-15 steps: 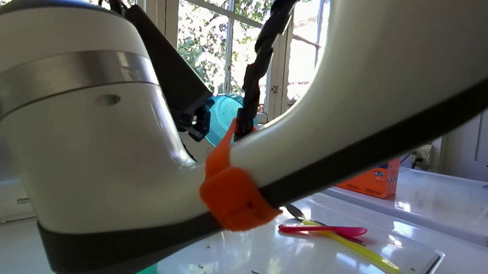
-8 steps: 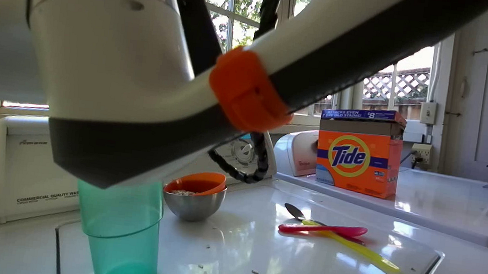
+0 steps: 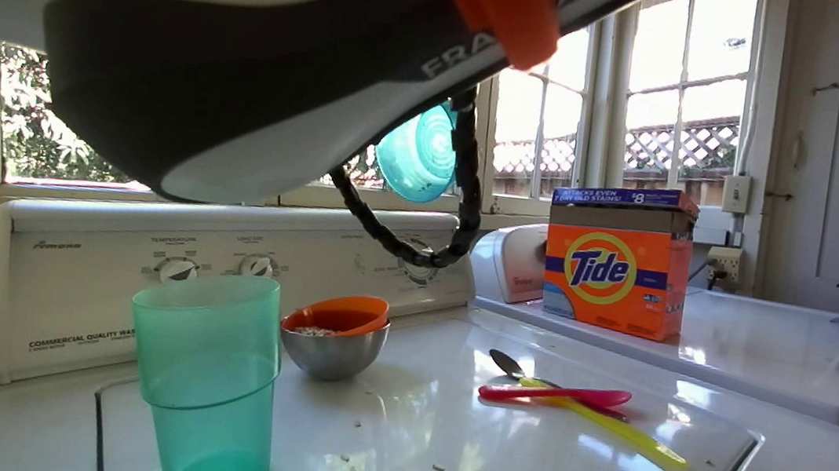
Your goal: Pour the contents from the blue bowl into the silver bowl
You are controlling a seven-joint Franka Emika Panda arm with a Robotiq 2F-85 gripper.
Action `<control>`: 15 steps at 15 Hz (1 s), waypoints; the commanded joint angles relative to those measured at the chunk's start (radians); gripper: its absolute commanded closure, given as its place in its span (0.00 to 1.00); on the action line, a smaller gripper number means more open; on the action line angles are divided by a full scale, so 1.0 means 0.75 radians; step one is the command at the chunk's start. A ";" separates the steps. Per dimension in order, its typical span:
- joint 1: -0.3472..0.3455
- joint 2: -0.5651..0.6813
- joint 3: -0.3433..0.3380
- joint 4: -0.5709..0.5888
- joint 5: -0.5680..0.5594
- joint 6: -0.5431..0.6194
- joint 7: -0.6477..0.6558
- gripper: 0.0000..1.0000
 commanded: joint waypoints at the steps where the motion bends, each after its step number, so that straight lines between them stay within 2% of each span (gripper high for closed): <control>1: -0.057 0.022 0.005 0.051 0.082 -0.041 0.017 0.99; 9: -0.262 -0.013 -0.028 0.024 0.354 -0.285 0.227 0.99; 11: -0.315 -0.028 -0.014 0.016 0.453 -0.282 0.325 0.99; 15: -0.392 -0.072 0.017 -0.019 0.618 -0.143 0.523 0.99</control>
